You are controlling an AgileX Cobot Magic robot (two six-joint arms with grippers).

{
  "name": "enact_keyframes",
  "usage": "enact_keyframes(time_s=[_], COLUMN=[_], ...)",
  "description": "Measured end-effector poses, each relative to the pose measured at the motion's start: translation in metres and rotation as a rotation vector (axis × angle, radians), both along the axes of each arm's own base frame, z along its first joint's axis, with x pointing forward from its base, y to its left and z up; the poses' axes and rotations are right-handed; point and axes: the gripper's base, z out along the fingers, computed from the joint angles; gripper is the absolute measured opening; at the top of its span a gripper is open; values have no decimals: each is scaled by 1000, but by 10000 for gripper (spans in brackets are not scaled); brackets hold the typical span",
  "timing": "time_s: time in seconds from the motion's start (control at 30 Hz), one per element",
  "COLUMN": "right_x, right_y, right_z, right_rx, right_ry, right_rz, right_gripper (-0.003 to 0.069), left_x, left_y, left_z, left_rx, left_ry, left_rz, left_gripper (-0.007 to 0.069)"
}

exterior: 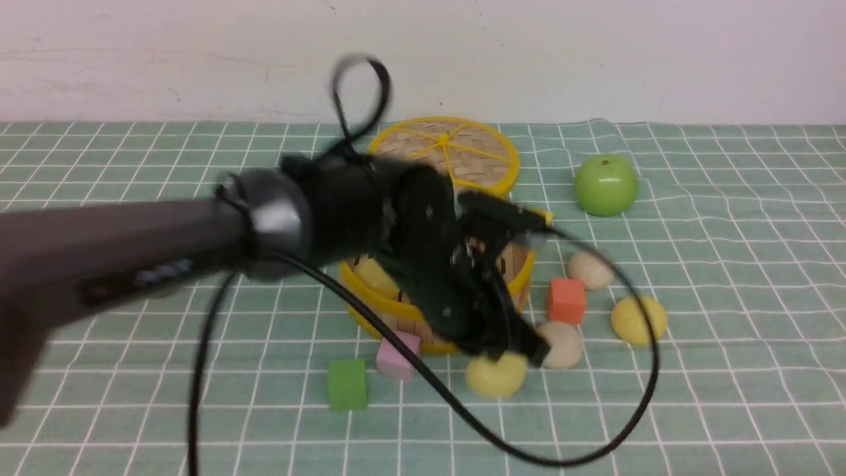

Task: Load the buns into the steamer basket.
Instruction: Use the left arm to put the steamed stuffed bun into the steamer

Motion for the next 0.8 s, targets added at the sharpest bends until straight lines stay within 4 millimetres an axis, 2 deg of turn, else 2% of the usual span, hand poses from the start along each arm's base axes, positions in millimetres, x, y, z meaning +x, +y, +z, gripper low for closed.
enact_keyframes(time_s=[0.03, 0.07, 0.13, 0.23, 0.4, 0.6, 0.7, 0.8], right_x=[0, 0, 0, 0, 0, 0, 0, 0], right_y=[0, 0, 0, 0, 0, 0, 0, 0], right_z=[0, 0, 0, 0, 0, 0, 0, 0], right_rx=[0, 0, 0, 0, 0, 0, 0, 0], right_ry=[0, 0, 0, 0, 0, 0, 0, 0], right_rz=[0, 0, 0, 0, 0, 0, 0, 0], right_gripper=[240, 240, 240, 240, 240, 240, 240, 240], left_x=[1, 4, 16, 33, 66, 83, 85, 86], left_y=[0, 3, 9, 20, 41, 44, 44, 45], left_z=[0, 20, 39, 39, -3, -45, -50, -49], left_rx=[-1, -41, -86, -88, -21, 41, 60, 73], left_ry=[-2, -53, -113, -129, -62, -32, -47, -63], left_rz=[2, 14, 46, 88, 165, 179, 171, 164], left_gripper=[-13, -13, -13, -13, -13, 10, 46, 162])
